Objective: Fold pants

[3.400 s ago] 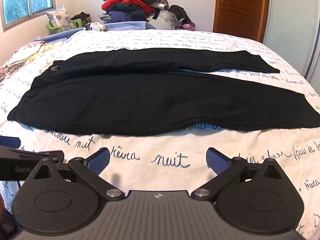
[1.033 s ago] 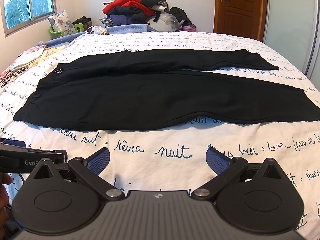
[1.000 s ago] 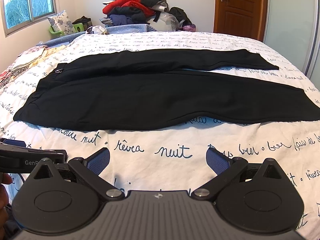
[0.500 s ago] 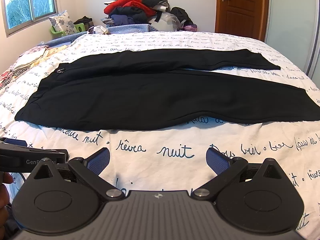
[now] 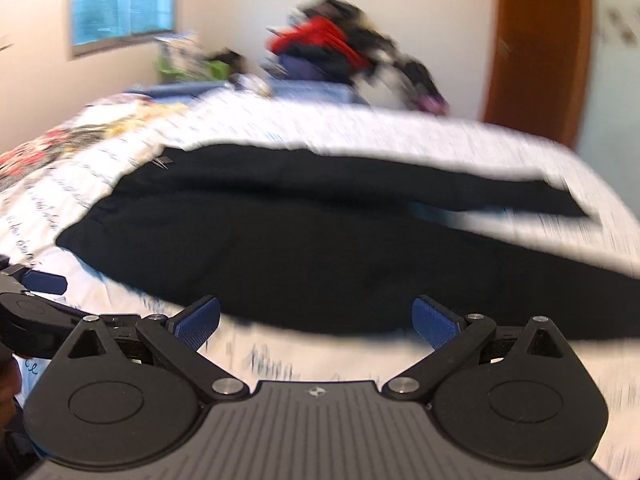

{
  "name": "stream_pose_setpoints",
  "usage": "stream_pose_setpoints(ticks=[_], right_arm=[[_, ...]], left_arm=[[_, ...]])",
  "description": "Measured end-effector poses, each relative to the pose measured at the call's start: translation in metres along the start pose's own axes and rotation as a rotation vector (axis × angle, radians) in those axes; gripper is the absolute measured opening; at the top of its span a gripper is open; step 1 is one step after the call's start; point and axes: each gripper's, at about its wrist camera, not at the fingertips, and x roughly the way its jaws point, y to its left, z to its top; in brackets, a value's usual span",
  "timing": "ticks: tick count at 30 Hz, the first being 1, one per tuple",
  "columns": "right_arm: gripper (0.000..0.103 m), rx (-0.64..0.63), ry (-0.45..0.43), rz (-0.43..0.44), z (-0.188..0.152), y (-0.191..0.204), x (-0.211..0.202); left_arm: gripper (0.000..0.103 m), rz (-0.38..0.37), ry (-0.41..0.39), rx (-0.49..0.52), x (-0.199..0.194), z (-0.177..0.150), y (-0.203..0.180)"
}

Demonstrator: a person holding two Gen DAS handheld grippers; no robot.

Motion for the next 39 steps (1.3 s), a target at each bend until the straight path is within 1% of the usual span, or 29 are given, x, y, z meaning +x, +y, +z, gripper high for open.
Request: stream_pose_setpoints(ticks=[3, 7, 9, 12, 15, 16, 20, 22, 24, 27, 29, 31, 33, 34, 35, 36, 37, 38, 39], right_arm=[[0.103, -0.093, -0.066, 0.057, 0.026, -0.006, 0.01], [0.103, -0.17, -0.09, 0.115, 0.062, -0.01, 0.04], [0.103, -0.213, -0.072, 0.146, 0.081, -0.01, 0.066], [0.103, -0.292, -0.01, 0.164, 0.105, -0.008, 0.116], [0.103, -0.352, 0.018, 0.196, 0.129, -0.008, 0.166], [0.103, -0.365, 0.024, 0.226, 0.137, -0.009, 0.184], [0.103, -0.429, -0.01, 0.334, 0.161, -0.007, 0.245], [0.103, -0.438, -0.014, 0.369, 0.169, -0.009, 0.269], [0.103, -0.418, 0.026, 0.44, 0.182, -0.008, 0.296], [0.103, -0.401, 0.073, 0.495, 0.196, -0.002, 0.33], [0.102, -0.399, 0.107, 0.509, 0.201, 0.003, 0.353], [0.096, -0.402, 0.149, 0.537, 0.202, 0.006, 0.372], [0.081, -0.419, 0.192, 0.545, 0.2, 0.009, 0.386], [0.078, -0.414, 0.215, 0.556, 0.198, 0.01, 0.392], [0.072, -0.399, 0.221, 0.572, 0.197, 0.009, 0.394], [0.06, -0.387, 0.219, 0.586, 0.197, 0.007, 0.393], [0.053, -0.379, 0.221, 0.601, 0.197, 0.006, 0.391], [0.038, -0.373, 0.224, 0.613, 0.198, 0.006, 0.388], [0.02, -0.371, 0.221, 0.607, 0.198, 0.006, 0.384]], left_arm=[[0.091, 0.015, -0.015, -0.022, 0.006, 0.012, 0.01], [0.091, 0.006, -0.027, -0.063, 0.017, 0.032, 0.026], [0.091, 0.005, -0.023, -0.066, 0.025, 0.042, 0.031], [0.091, 0.013, -0.027, -0.065, 0.036, 0.055, 0.041], [0.091, 0.052, -0.029, -0.067, 0.048, 0.071, 0.05], [0.091, 0.065, -0.031, -0.073, 0.052, 0.076, 0.053], [0.091, 0.099, -0.027, -0.104, 0.068, 0.101, 0.067], [0.091, 0.116, -0.021, -0.114, 0.077, 0.112, 0.072], [0.091, 0.128, -0.019, -0.115, 0.084, 0.123, 0.074], [0.091, 0.136, -0.011, -0.115, 0.095, 0.138, 0.076], [0.091, 0.126, -0.001, -0.117, 0.102, 0.147, 0.075], [0.091, 0.134, -0.005, -0.109, 0.108, 0.155, 0.073], [0.091, 0.152, -0.01, -0.094, 0.114, 0.164, 0.071], [0.091, 0.155, -0.015, -0.093, 0.117, 0.168, 0.07], [0.091, 0.157, -0.018, -0.096, 0.119, 0.172, 0.07], [0.091, 0.151, -0.018, -0.102, 0.123, 0.177, 0.071], [0.091, 0.141, -0.017, -0.112, 0.127, 0.182, 0.072], [0.091, 0.133, -0.015, -0.124, 0.132, 0.187, 0.074], [0.091, 0.124, -0.006, -0.14, 0.137, 0.194, 0.076]])
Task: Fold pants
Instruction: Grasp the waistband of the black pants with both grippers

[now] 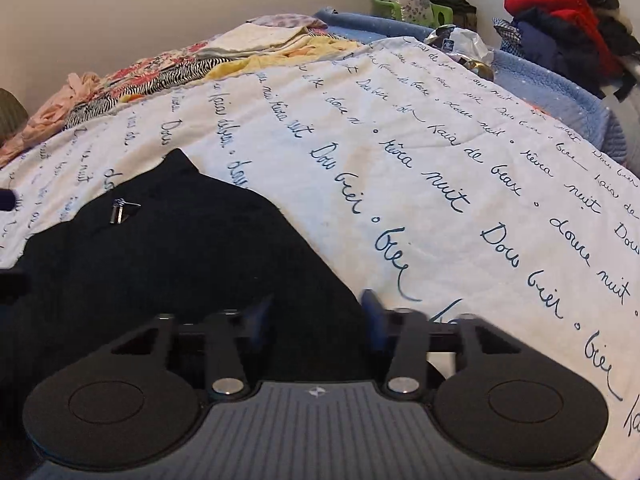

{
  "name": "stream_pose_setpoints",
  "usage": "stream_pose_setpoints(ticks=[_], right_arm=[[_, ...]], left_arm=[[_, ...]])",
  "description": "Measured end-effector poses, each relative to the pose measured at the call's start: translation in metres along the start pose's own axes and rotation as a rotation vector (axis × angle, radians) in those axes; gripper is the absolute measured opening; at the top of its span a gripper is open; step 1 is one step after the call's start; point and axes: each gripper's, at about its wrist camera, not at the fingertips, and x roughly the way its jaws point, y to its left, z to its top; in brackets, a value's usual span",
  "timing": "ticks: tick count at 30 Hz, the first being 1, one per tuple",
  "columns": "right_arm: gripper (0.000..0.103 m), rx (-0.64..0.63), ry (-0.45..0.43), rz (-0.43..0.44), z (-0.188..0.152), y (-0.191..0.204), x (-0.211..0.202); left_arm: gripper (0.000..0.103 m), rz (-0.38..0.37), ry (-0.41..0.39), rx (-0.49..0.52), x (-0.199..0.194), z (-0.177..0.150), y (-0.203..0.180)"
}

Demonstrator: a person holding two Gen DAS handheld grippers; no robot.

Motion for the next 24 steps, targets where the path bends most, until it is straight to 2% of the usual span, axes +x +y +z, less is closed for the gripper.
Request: stream_pose_setpoints(ticks=[3, 7, 11, 15, 20, 22, 23, 24], right_arm=[[0.011, -0.076, -0.031, -0.079, -0.003, 0.018, -0.013], [0.01, -0.297, -0.098, -0.221, -0.019, 0.067, -0.032], [0.007, -0.532, -0.14, -0.328, -0.047, 0.119, -0.049], [0.007, -0.686, -0.157, -0.372, -0.076, 0.155, -0.06], [0.007, -0.745, -0.191, -0.385, -0.094, 0.178, -0.072], [0.007, -0.762, -0.198, -0.396, -0.098, 0.182, -0.074], [0.007, -0.764, -0.199, -0.395, -0.1, 0.184, -0.074], [0.007, -0.755, -0.198, -0.39, -0.1, 0.184, -0.075]], left_arm=[[0.091, -0.072, 0.042, -0.069, 0.02, 0.02, 0.006], [0.09, -0.152, 0.096, -0.182, 0.044, 0.038, 0.019], [0.09, -0.285, 0.152, -0.329, 0.06, 0.045, 0.036], [0.09, -0.377, 0.174, -0.441, 0.068, 0.044, 0.05], [0.089, -0.406, 0.224, -0.541, 0.085, 0.041, 0.062], [0.086, -0.422, 0.247, -0.599, 0.091, 0.038, 0.067], [0.079, -0.43, 0.253, -0.627, 0.093, 0.036, 0.07], [0.064, -0.436, 0.256, -0.649, 0.093, 0.033, 0.072]])
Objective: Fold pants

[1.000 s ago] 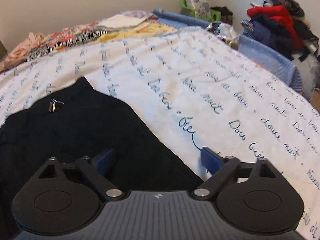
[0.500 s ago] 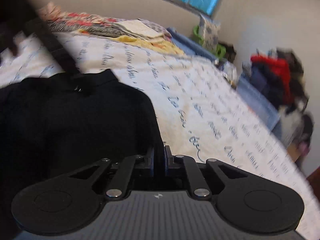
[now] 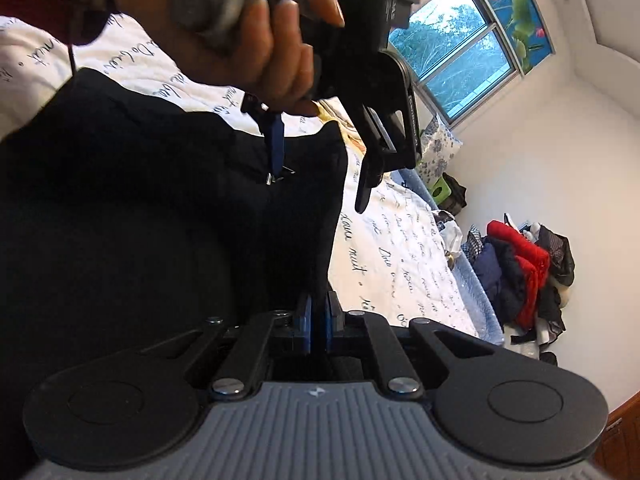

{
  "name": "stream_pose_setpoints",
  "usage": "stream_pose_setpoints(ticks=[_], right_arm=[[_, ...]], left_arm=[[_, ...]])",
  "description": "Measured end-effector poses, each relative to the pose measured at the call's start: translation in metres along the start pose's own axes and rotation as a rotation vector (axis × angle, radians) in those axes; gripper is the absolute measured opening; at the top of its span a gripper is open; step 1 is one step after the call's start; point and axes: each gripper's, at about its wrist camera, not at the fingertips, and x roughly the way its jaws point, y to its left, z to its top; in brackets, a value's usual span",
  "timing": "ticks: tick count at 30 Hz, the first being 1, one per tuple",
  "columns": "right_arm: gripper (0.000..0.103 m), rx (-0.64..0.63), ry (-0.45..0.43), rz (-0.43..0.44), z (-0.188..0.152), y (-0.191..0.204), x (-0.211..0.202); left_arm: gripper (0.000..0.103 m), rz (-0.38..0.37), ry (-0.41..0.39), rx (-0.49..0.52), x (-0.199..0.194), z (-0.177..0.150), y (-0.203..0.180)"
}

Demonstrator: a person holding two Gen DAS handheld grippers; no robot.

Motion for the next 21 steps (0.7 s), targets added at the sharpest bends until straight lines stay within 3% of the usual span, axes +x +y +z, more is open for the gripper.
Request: stream_pose_setpoints(ticks=[3, 5, 7, 12, 17, 21], right_arm=[[0.007, 0.031, 0.001, -0.007, -0.002, -0.002, -0.001], [0.007, 0.062, 0.002, -0.024, -0.003, -0.005, -0.001], [0.008, 0.082, 0.018, -0.059, -0.003, -0.008, 0.002], [0.029, 0.108, 0.088, -0.144, -0.017, -0.028, 0.009], [0.029, 0.14, 0.234, -0.253, -0.055, -0.058, 0.017], [0.027, 0.19, 0.347, -0.307, -0.089, -0.077, 0.02]], left_arm=[[0.025, 0.001, 0.021, 0.006, -0.002, -0.006, 0.002], [0.016, -0.003, 0.01, -0.003, -0.007, -0.014, 0.004], [0.014, -0.009, -0.016, 0.007, -0.015, -0.023, 0.005], [0.014, -0.013, -0.075, 0.066, -0.04, -0.047, 0.006], [0.013, -0.033, -0.086, 0.065, -0.054, -0.059, 0.016], [0.012, -0.002, -0.113, 0.101, -0.058, -0.064, 0.016]])
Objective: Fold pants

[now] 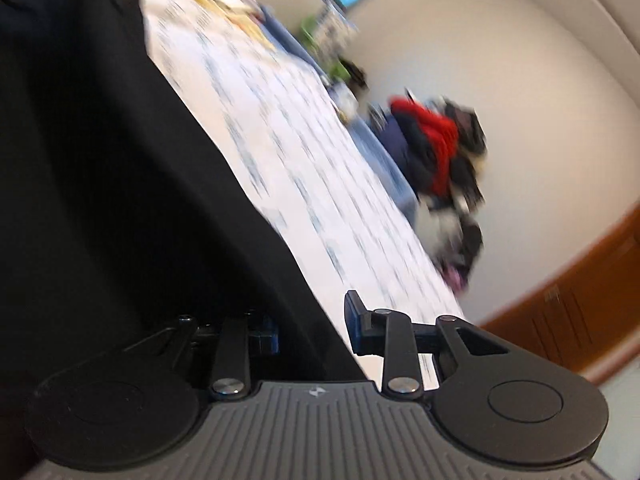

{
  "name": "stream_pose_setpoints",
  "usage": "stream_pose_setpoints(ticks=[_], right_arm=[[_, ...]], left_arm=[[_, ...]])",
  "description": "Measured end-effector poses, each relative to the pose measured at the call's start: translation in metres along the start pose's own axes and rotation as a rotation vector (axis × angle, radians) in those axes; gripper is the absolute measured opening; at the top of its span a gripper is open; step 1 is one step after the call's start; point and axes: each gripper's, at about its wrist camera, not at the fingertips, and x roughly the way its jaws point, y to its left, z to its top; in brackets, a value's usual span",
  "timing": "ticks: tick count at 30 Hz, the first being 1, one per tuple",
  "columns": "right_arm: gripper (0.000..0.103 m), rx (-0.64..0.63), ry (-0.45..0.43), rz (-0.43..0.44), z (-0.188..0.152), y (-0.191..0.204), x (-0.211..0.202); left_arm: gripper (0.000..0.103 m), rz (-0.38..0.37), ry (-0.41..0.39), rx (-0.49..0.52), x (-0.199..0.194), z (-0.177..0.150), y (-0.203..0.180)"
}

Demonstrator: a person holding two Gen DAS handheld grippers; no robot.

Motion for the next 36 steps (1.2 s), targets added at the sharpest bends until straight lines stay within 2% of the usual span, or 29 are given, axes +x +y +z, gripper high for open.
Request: stream_pose_setpoints(ticks=[1, 2, 7, 12, 16, 20, 29, 34, 36], right_arm=[[0.021, 0.022, 0.014, -0.014, -0.005, -0.005, 0.001], [0.007, 0.038, 0.025, -0.024, -0.007, -0.008, 0.0], [0.005, 0.025, -0.021, -0.058, 0.001, -0.007, -0.03], [0.005, 0.004, -0.048, -0.053, 0.0, -0.005, -0.064], [0.005, -0.015, -0.044, -0.026, -0.009, 0.017, -0.107], [0.005, -0.042, -0.02, 0.018, -0.017, 0.041, -0.133], [0.005, -0.055, 0.028, 0.103, -0.034, 0.08, -0.171], [0.005, -0.04, 0.04, 0.127, -0.039, 0.087, -0.181], [0.004, -0.021, 0.052, 0.146, -0.043, 0.089, -0.182]], left_arm=[[0.012, 0.004, -0.002, 0.002, -0.001, -0.001, 0.001], [0.011, 0.005, -0.001, 0.004, -0.002, -0.001, 0.003], [0.011, 0.01, -0.026, 0.049, -0.02, -0.011, 0.008], [0.01, 0.0, -0.011, 0.077, -0.039, -0.025, 0.018], [0.009, -0.013, 0.005, 0.091, -0.056, -0.039, 0.032], [0.009, -0.004, 0.025, 0.122, -0.071, -0.052, 0.043], [0.01, 0.071, 0.069, 0.193, -0.081, -0.077, 0.06], [0.01, 0.121, 0.063, 0.255, -0.078, -0.085, 0.053], [0.013, 0.162, 0.07, 0.291, -0.072, -0.088, 0.048]])
